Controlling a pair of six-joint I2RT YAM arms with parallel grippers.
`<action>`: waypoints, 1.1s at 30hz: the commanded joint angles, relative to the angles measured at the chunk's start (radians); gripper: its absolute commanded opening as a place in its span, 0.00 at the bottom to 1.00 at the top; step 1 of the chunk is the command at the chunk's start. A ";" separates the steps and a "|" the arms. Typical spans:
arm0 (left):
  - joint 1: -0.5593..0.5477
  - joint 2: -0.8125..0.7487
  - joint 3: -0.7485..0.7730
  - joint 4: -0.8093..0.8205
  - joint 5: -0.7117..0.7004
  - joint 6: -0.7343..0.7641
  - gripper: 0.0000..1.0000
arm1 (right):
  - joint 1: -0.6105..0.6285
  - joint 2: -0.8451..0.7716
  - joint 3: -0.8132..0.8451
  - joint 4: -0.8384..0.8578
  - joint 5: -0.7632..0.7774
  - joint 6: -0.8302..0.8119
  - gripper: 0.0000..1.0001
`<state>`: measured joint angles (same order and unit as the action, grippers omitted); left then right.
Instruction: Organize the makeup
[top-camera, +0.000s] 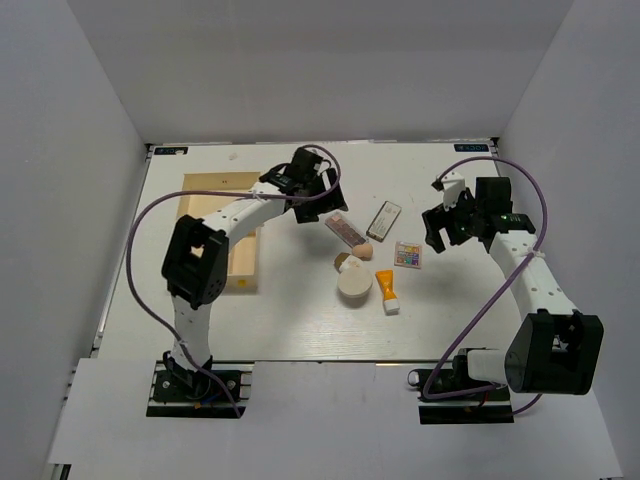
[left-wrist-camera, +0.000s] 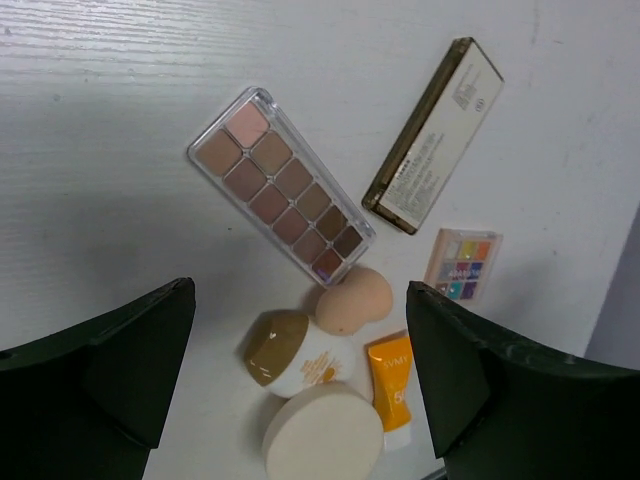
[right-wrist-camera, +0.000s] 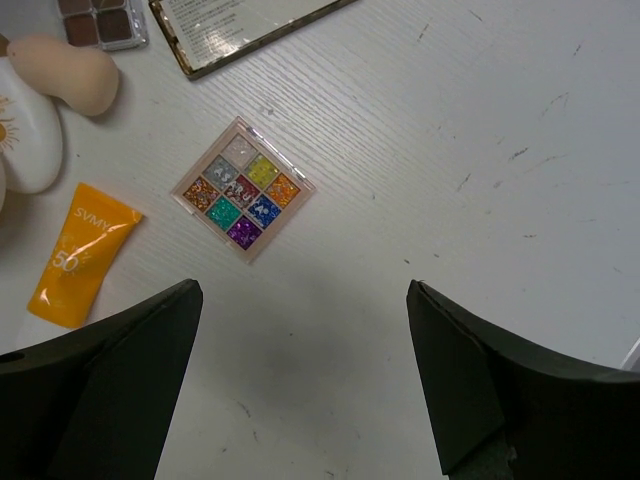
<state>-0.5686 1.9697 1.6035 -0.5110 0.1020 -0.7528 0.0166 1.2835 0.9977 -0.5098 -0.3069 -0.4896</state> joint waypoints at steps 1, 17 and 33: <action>-0.031 0.044 0.120 -0.170 -0.125 -0.040 0.95 | 0.003 -0.026 0.030 -0.019 0.048 -0.041 0.89; -0.109 0.288 0.391 -0.317 -0.266 -0.227 0.94 | 0.006 -0.029 -0.011 -0.032 0.055 -0.038 0.89; -0.128 0.426 0.487 -0.333 -0.305 -0.356 0.87 | 0.005 -0.115 -0.177 0.082 0.012 0.045 0.89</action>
<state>-0.6884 2.3867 2.0552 -0.8429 -0.1890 -1.0626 0.0216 1.2015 0.8444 -0.4854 -0.2646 -0.4732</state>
